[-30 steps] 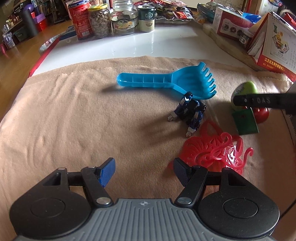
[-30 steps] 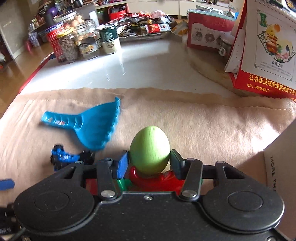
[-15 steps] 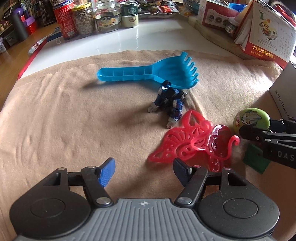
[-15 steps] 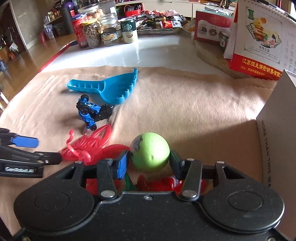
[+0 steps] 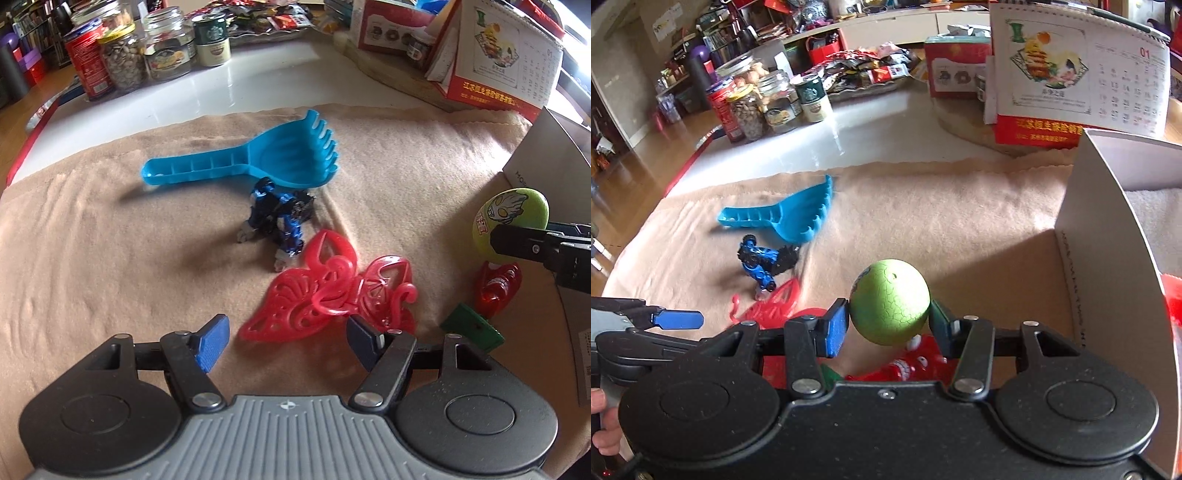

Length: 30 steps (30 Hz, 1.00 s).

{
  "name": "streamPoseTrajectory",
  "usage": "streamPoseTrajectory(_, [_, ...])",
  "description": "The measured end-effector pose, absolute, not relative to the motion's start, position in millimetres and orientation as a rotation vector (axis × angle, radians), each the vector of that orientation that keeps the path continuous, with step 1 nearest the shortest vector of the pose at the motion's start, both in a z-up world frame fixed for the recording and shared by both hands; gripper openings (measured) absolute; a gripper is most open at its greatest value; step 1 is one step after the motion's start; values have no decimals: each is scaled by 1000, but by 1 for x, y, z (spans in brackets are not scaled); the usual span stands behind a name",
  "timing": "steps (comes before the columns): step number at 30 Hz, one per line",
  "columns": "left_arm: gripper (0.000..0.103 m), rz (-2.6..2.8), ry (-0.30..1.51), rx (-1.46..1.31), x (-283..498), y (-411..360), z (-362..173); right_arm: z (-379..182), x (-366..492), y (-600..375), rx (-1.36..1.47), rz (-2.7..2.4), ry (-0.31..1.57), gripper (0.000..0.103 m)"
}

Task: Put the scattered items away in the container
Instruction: 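Grasp the red butterfly cutout with the left tool while the right tool holds the green egg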

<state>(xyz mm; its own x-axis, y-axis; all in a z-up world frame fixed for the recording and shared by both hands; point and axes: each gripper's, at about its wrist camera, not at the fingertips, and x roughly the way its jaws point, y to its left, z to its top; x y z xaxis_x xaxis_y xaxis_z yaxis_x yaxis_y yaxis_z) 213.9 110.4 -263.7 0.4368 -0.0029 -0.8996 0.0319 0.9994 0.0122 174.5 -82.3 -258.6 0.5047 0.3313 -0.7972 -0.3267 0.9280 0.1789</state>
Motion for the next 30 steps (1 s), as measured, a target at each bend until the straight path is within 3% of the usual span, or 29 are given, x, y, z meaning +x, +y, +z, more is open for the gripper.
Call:
streamPoseTrajectory(9, [72, -25, 1089, 101, 224, 92, -263, -265, 169, -91, 25, 397, 977, 49])
streamPoseTrajectory(15, [81, -20, 1063, 73, 225, 90, -252, -263, 170, -98, 45, 393, 970, 49])
streamPoseTrajectory(27, [84, 28, 1075, 226, 231, 59, -264, -262, 169, -104, 60, 395, 969, 49])
streamPoseTrajectory(30, [89, 26, 1088, 167, 236, 61, -263, -262, 169, -106, 64, 395, 969, 49])
